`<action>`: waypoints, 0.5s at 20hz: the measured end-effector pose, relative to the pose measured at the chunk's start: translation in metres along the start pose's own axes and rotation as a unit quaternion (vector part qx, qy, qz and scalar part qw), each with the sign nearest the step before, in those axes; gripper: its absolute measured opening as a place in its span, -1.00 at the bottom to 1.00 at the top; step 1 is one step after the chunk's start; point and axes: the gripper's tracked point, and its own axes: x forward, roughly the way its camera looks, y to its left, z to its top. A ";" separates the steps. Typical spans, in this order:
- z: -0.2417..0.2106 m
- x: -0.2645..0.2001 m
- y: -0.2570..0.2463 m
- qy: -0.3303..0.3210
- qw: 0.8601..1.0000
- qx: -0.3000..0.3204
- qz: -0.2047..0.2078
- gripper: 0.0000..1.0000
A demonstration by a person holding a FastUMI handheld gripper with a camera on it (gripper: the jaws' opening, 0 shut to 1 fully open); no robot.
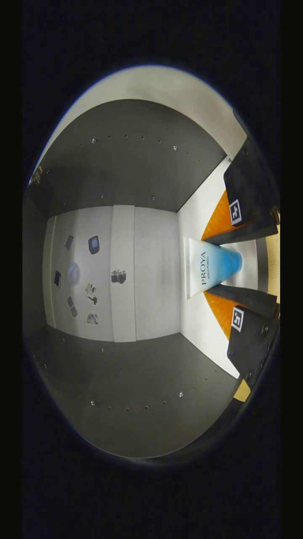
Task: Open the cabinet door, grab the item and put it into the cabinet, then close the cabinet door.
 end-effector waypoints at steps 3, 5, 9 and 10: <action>0.000 -0.002 -0.001 0.001 1.000 -0.001 -0.003 0.17; -0.001 -0.004 -0.004 0.001 1.000 0.000 -0.007 0.21; 0.003 -0.016 -0.001 -0.010 1.000 0.012 0.000 0.69; 0.006 -0.022 -0.002 -0.017 1.000 0.010 -0.001 0.75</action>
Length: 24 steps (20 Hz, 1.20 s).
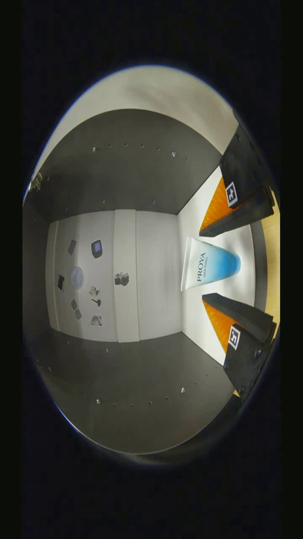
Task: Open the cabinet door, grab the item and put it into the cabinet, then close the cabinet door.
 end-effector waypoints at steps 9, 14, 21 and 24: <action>-0.008 -0.116 0.018 -0.041 0.998 0.015 0.053 1.00; -0.007 -0.201 0.020 -0.076 0.995 0.003 0.070 1.00; -0.031 -0.299 0.004 -0.091 0.992 0.003 0.090 0.98; -0.045 -0.329 -0.005 -0.085 0.992 0.003 0.096 0.99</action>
